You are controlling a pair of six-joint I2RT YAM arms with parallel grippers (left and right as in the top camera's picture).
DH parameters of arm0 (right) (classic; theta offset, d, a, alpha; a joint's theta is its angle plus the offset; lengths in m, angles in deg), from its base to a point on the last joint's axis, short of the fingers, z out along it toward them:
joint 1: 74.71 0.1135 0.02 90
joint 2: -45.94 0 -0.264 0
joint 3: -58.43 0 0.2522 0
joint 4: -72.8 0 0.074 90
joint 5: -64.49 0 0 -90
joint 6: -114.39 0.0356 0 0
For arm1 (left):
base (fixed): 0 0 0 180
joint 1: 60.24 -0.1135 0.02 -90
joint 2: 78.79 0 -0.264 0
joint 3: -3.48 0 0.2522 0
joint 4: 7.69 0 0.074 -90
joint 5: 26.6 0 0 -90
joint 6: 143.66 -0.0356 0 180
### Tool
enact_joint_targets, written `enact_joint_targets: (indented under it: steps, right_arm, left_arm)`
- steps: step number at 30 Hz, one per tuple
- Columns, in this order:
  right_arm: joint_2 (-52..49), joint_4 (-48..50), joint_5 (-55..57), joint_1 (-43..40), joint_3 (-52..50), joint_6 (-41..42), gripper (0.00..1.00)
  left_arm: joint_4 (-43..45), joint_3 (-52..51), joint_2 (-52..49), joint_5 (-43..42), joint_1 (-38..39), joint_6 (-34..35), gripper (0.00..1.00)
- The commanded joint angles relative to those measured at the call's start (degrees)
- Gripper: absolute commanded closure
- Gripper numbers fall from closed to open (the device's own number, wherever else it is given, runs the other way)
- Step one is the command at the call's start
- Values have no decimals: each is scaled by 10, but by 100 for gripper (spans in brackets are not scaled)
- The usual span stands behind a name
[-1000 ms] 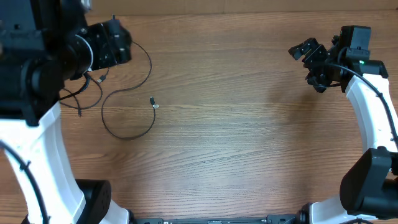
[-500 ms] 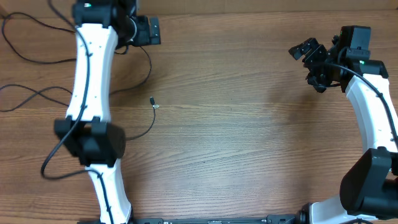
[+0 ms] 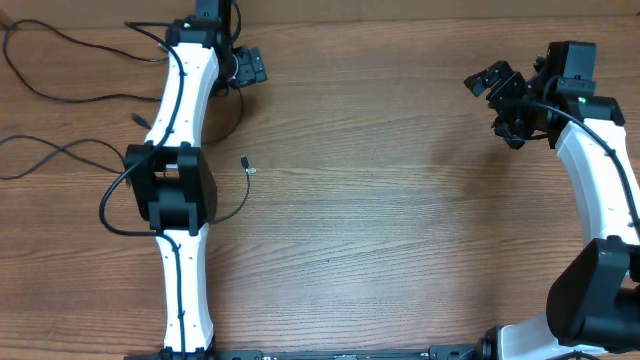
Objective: Untangle cables
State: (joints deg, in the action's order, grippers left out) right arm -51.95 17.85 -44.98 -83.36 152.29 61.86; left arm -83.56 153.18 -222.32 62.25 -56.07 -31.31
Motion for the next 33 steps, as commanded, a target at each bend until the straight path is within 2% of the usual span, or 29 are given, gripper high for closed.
enact_joint_targets:
  steps: [1, 5, 9, 15, 18, 24, 27, 29, 33]
  right_arm:
    - [6, 1, 6, -2, 7, -5, 0]
    - [6, 1, 6, -2, 7, -5, 0]
    - [6, 1, 6, -2, 7, -5, 0]
    - [6, 1, 6, -2, 7, -5, 0]
    - [6, 1, 6, -2, 7, -5, 0]
    - [6, 1, 6, -2, 7, -5, 0]
    - [6, 1, 6, -2, 7, -5, 0]
    - [6, 1, 6, -2, 7, -5, 0]
    - [6, 1, 6, -2, 7, -5, 0]
  left_arm:
    - [15, 0, -31, 38, 8, 58, 9]
    - [33, 0, -50, 36, 9, 90, 25]
    - [47, -1, -56, 27, 16, 90, 37]
    - [52, -2, -74, 36, 25, 90, 36]
    - [52, -3, -79, 38, 26, 90, 52]
    - [43, -3, -79, 48, 25, 89, 61]
    - [37, -3, -79, 47, 21, 76, 76]
    - [27, -3, -78, 47, 21, 57, 96]
    - [-19, 10, -66, 47, 21, 59, 96]
